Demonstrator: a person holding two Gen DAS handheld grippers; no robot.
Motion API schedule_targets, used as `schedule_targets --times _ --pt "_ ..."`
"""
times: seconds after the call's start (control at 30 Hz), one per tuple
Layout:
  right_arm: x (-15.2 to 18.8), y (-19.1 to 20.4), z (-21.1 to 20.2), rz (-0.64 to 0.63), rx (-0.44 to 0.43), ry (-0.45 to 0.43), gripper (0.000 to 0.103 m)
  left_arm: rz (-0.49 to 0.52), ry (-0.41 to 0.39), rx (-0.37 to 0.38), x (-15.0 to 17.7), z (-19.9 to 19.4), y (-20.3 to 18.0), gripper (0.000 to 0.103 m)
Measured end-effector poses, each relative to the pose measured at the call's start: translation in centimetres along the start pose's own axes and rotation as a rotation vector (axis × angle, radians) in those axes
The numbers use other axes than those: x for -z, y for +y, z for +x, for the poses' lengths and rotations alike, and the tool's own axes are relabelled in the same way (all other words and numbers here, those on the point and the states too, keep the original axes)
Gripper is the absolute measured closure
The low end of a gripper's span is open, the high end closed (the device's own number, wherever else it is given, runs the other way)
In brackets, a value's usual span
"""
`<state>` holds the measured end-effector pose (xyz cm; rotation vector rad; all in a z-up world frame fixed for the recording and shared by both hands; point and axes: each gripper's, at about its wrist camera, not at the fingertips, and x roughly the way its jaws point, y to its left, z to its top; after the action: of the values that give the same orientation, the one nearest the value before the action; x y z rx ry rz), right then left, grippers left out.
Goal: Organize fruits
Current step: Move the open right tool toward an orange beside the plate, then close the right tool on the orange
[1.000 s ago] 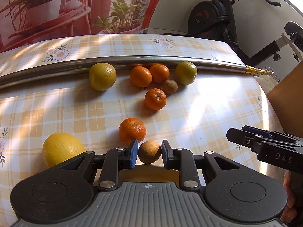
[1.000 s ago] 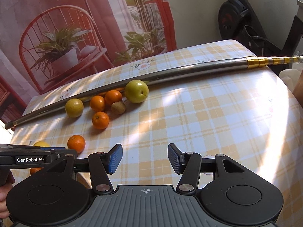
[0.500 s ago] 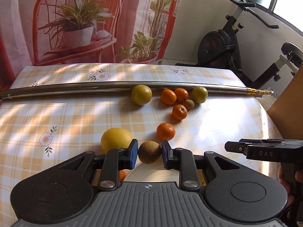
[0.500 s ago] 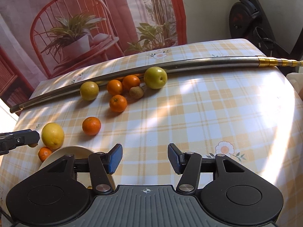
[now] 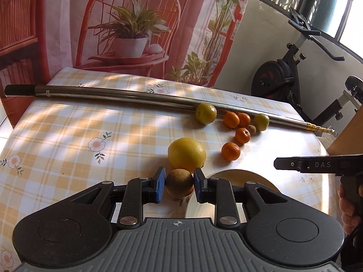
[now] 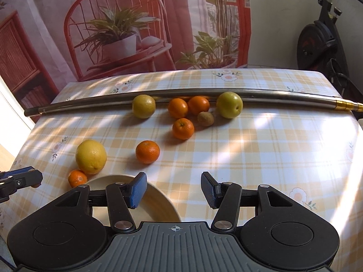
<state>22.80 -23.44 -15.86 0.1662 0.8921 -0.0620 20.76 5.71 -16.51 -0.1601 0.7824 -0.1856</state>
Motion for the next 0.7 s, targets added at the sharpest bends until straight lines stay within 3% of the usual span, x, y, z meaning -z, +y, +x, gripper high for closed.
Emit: schedule_targets --times 0.27,0.47,0.7 --pt "-2.1 3.3 3.6 -0.117 -0.024 -0.014 0.057 -0.067 -0.039 0.018 0.7 -0.3 1.9 0.075" --pt "-2.9 5.0 7.1 -0.189 0.026 -0.005 0.059 -0.117 -0.038 0.022 1.3 0.2 3.3 0.075" --pt "-3.3 5.7 10.4 -0.230 0.063 0.067 0.060 -0.142 -0.027 0.026 1.5 0.6 4.2 0.075"
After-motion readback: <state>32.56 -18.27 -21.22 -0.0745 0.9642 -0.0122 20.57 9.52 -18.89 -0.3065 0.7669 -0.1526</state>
